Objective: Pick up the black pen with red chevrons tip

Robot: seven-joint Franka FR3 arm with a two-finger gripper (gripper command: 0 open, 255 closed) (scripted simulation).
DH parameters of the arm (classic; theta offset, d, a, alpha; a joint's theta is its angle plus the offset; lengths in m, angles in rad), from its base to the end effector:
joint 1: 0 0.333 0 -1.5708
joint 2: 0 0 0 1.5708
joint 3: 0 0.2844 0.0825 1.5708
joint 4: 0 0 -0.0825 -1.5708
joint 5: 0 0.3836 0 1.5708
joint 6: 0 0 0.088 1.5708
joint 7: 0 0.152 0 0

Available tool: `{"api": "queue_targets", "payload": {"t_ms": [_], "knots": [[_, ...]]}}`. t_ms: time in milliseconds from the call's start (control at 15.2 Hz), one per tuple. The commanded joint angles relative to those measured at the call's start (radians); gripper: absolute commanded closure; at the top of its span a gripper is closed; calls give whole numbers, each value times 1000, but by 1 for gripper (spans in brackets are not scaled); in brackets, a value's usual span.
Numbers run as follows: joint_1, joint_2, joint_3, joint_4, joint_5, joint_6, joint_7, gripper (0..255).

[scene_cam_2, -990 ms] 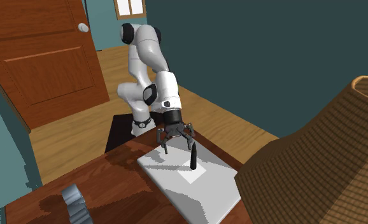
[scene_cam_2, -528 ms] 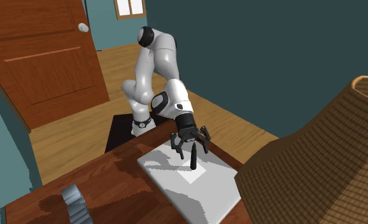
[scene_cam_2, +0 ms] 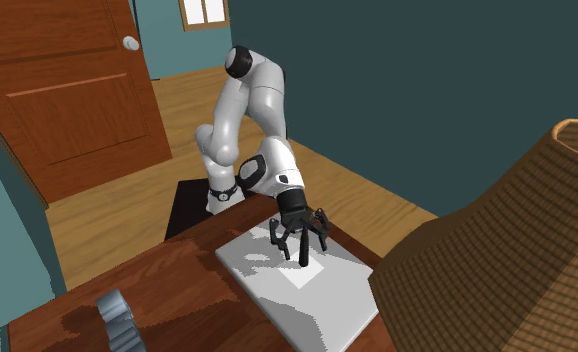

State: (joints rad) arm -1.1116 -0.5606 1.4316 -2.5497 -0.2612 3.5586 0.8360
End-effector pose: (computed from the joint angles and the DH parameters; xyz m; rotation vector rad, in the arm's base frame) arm 0.4945 0.2102 0.3557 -2.6106 -0.1219 -1.6029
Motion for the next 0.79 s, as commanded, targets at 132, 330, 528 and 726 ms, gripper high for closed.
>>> {"api": "queue_targets", "payload": {"t_ms": [132,330,528,726], "knots": [[-3,-2,4,-2,1,4,1,255],[-3,-2,3,-2,1,4,1,255],[-3,-2,3,-2,1,4,1,255],[40,15,-44,5,-11,-25,-8,255]]}}
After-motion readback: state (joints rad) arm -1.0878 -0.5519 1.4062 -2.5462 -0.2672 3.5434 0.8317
